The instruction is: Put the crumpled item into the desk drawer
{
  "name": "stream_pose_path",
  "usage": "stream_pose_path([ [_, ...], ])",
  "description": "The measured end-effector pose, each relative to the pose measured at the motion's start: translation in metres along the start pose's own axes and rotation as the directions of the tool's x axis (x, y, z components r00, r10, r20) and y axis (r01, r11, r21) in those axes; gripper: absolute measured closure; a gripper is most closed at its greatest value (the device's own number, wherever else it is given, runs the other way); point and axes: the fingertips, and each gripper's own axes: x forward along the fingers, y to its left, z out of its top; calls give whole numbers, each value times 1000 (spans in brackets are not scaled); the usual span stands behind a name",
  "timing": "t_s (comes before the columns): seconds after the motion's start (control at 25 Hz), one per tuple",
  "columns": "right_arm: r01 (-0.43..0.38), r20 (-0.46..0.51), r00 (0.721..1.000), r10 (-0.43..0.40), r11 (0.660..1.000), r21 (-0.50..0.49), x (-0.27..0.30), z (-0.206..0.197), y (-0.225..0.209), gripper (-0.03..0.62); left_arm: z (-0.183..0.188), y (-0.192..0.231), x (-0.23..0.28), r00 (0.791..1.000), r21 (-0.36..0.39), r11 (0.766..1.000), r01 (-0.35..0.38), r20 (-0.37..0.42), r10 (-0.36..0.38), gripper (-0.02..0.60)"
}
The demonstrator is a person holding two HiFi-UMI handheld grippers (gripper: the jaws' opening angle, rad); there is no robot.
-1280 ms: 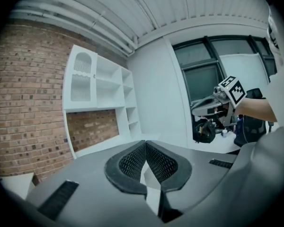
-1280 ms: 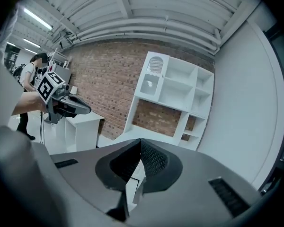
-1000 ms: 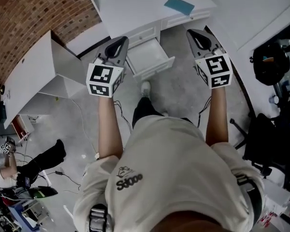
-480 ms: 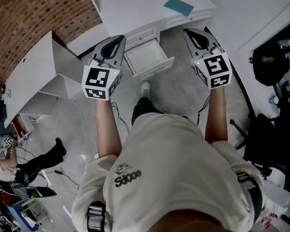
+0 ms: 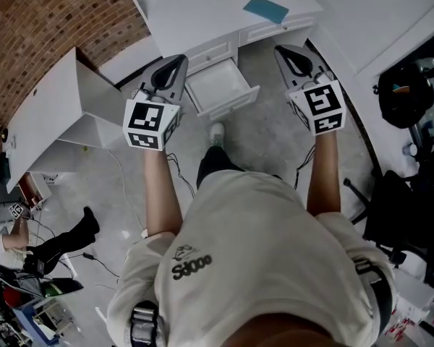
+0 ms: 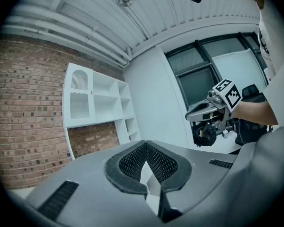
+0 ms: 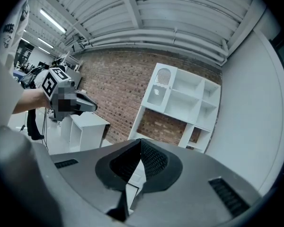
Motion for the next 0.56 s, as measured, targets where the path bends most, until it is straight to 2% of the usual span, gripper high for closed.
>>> stream_pose_path([
  [0.56,-1,-32,999,2,1000,20,16,-25,-23,589,-15,-4,36,999,-18,999,38,-34,-38,563],
])
